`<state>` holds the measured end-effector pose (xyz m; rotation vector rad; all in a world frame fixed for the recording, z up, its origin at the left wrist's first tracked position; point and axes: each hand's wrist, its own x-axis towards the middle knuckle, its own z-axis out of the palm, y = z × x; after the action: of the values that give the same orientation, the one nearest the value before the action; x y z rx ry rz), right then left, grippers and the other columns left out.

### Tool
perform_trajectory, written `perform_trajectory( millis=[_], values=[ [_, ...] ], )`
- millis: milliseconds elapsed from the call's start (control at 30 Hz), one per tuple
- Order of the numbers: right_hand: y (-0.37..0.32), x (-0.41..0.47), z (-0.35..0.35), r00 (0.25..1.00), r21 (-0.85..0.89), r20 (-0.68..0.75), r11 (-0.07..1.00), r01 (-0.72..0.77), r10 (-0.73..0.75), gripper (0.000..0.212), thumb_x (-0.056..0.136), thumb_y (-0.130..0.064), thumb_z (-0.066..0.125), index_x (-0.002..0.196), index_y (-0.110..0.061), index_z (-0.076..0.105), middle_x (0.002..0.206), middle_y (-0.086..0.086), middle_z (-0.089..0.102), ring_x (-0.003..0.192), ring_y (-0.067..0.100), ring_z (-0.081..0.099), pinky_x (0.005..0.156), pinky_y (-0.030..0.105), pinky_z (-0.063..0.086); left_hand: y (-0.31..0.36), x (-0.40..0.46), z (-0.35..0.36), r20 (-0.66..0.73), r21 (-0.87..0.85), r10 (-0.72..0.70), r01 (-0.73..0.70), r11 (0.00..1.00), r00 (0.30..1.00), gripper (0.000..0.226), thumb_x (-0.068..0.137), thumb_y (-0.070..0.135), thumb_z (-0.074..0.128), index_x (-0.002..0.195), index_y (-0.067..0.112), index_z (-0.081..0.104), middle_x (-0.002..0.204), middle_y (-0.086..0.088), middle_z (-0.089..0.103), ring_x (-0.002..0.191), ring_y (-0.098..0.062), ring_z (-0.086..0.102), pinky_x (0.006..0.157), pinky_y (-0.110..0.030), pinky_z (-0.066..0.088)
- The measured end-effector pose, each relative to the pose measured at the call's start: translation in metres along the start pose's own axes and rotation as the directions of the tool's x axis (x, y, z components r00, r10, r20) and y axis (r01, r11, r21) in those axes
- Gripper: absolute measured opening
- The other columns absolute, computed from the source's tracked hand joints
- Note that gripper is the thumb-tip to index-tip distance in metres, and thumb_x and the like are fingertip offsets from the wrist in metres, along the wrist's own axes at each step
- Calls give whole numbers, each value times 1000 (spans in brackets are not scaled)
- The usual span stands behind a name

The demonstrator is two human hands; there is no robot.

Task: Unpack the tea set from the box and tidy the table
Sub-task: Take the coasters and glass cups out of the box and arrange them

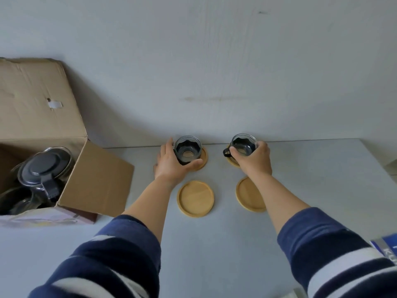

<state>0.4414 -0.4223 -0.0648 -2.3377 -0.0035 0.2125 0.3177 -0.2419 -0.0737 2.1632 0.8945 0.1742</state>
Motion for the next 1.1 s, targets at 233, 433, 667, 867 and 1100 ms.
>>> perform_trajectory(
  millis=[233, 433, 667, 867, 1100],
  values=[
    [-42, -32, -18, 994, -304, 23, 946, 111, -109, 107, 67, -71, 64, 148, -20, 17, 150, 10, 30, 141, 33, 25, 114, 53, 21, -3, -19, -64, -141, 10, 154, -154, 988, 978, 73, 89, 47, 61, 147, 15, 31, 143, 1, 42, 135, -19, 39, 106, -39, 37],
    [-118, -104, 7, 937, -352, 154, 869, 348, -313, 84, 75, -62, 60, 143, -23, 29, 145, 9, 36, 140, 31, 26, 111, 50, 26, -41, -51, -169, -344, 181, 296, -246, 952, 891, 38, 95, 30, 53, 130, 15, 51, 133, -2, 54, 124, -24, 50, 102, -45, 41],
    [-201, -210, 94, 830, -208, 314, 820, 533, -461, 62, 83, -52, 56, 137, -25, 42, 140, 7, 40, 133, 29, 33, 101, 46, 40, -131, -86, -278, -428, 356, 199, -37, 934, 881, 37, 93, 27, 52, 129, 19, 51, 137, -3, 48, 130, -26, 40, 108, -45, 31],
    [-239, -268, 172, 823, -213, 312, 809, 548, -475, 67, 85, -56, 50, 142, -25, 34, 147, 2, 35, 132, 29, 36, 104, 50, 38, -196, -99, -305, -240, 286, -117, 186, 940, 964, 81, 89, 36, 58, 152, 14, 13, 157, -7, 16, 143, -33, 22, 115, -48, 25],
    [-225, -282, 199, 887, -308, 269, 839, 449, -376, 53, 99, -32, 32, 148, -17, 25, 163, 3, 3, 144, 31, 24, 112, 45, 35, -209, -113, -306, -137, -21, -148, 147, 989, 979, 65, 93, 7, 40, 153, 20, 14, 153, -6, 28, 124, -31, 49, 100, -48, 48]
  ],
)
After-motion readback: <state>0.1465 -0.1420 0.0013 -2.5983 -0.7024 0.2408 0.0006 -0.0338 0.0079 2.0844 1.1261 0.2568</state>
